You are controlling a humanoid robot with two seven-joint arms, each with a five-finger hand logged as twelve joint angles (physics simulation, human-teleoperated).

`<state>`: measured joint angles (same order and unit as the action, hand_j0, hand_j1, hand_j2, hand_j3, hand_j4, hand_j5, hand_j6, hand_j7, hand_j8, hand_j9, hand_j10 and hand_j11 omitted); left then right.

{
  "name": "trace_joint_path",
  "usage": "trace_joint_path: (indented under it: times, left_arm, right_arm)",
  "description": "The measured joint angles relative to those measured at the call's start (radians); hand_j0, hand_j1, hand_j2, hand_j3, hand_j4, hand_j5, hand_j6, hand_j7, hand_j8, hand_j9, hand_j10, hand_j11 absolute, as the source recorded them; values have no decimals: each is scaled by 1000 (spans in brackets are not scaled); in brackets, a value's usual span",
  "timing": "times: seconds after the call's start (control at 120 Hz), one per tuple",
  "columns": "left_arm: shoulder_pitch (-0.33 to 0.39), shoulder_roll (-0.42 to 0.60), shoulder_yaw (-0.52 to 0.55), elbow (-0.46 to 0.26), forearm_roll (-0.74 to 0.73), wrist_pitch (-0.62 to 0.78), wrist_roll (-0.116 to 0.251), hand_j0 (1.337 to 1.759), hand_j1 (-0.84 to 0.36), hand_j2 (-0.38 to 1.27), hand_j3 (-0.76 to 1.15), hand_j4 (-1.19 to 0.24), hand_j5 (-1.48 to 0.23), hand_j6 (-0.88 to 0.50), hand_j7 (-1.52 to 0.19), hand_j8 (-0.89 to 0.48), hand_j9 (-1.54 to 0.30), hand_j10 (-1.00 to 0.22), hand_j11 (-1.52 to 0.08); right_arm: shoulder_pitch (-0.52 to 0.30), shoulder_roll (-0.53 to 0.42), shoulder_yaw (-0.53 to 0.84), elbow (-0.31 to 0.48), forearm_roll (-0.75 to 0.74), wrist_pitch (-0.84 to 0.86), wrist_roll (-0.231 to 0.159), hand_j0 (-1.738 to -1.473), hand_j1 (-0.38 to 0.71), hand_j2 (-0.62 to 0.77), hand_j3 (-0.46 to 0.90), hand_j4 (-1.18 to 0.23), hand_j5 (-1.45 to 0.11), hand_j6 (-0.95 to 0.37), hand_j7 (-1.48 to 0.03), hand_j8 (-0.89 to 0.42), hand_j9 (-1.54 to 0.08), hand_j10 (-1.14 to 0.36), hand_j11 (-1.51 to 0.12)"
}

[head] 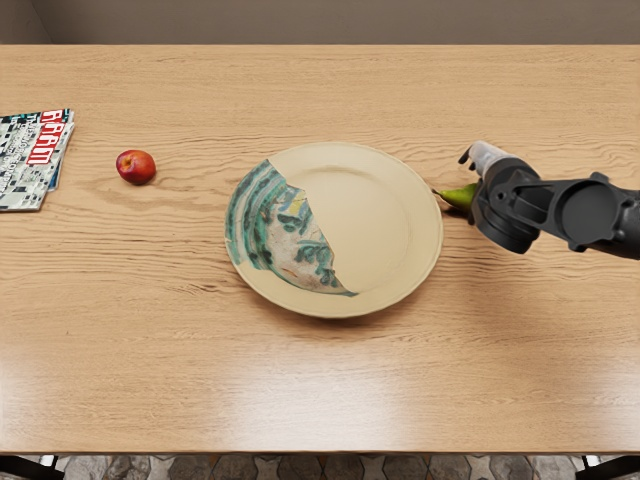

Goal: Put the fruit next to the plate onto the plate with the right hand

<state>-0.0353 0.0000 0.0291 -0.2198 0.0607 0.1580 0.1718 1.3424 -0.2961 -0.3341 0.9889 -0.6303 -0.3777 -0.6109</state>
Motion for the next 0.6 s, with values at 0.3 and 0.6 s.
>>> trace_joint_path:
  times: [0.3,0.6]
  left_arm:
    - [0,0,0,0,0,0,0,1658,349,0,0,0,0,-1,0,0,0,0,0]
    - [0,0,0,0,0,0,0,1658,349,0,0,0,0,0,0,0,0,0,0]
  right_arm:
    - [-8,21,3,-18,-4,-2,0,-1658,13,-59,0,-305,-394,-306,-394,-305,-394,-304,-394]
    - [-10,23,2,-21,-4,-3,0,-1658,50,-65,0,-335,-434,-336,-434,-336,-434,-335,-434]
